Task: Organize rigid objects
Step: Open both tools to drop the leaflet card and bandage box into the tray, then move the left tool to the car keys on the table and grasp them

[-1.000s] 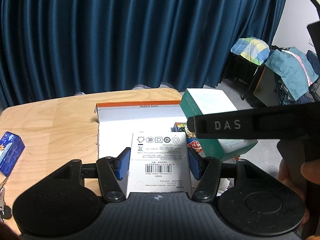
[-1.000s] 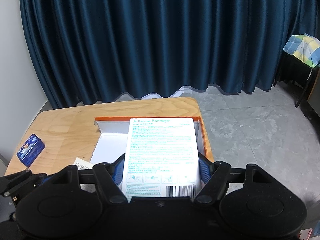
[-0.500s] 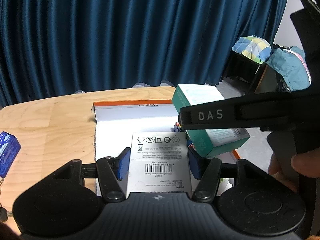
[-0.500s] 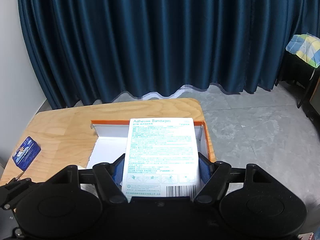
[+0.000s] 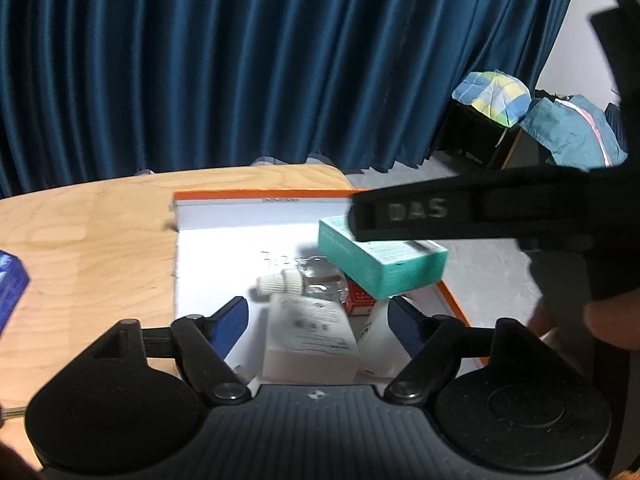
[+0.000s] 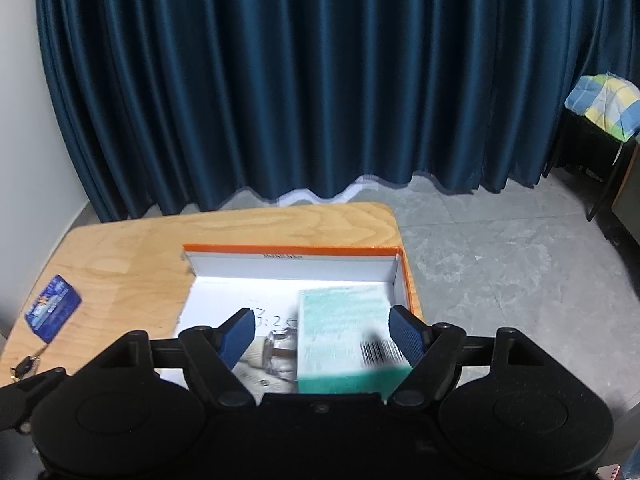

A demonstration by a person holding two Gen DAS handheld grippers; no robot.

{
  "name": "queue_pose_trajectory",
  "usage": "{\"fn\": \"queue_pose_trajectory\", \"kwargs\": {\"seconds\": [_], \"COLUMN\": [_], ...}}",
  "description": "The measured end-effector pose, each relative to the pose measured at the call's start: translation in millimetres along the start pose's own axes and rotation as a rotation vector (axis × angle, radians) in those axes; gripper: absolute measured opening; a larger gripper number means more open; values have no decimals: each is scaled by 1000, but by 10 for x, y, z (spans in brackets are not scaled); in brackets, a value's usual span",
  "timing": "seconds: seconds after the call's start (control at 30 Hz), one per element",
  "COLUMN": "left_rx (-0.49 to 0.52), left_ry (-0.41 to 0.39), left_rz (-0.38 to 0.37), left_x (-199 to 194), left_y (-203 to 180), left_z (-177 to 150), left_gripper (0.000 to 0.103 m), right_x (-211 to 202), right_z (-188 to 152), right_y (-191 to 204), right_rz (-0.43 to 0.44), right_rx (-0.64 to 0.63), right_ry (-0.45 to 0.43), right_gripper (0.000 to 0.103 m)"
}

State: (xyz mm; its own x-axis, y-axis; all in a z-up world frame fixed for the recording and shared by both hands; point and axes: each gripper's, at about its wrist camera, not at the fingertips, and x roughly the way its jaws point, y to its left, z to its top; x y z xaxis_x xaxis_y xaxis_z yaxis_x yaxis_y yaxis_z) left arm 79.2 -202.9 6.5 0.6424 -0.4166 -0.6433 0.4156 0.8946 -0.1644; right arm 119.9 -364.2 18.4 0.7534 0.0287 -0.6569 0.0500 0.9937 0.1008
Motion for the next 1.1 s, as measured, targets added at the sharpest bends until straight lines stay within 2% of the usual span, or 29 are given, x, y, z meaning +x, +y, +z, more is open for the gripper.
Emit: {"fn": "queue_pose_trajectory", "kwargs": {"seconds": [0.13,0.3,0.47,0.57,0.73,0.83,1.1], "left_rx": [-18,-73,-85,-143,-255,-278,-326], "left_ry": [-24,-45,-54,-47,-39,-46,-65], "left_rz": [28,83,177,252,342,380,419], "left_x": [-254,-610,-943,-1057,-1068,-950,-640], "left_y": [146,447,830,1175,1730,1922,2286], "left_z": [-47,-185,-437,-596,-844,-905,-876], "left_gripper": [81,83,86,88,92,97,94], "right_x": [-281,-581,-755,-837,-891,-887,-797], "right_z": [-36,-166,-376,-496,-633,-647,-646], "right_y": [121,341,642,819,1094,1203,1370], "right_rz": [-23,16,70,93,129,148,164], "right_rx": [-20,-28,-40,-49,-80,-83,-127], "right_ry": [-55,-79,-74,-78,-78,-83,-88], "right_gripper": [89,92,92,92,92,92,92]}}
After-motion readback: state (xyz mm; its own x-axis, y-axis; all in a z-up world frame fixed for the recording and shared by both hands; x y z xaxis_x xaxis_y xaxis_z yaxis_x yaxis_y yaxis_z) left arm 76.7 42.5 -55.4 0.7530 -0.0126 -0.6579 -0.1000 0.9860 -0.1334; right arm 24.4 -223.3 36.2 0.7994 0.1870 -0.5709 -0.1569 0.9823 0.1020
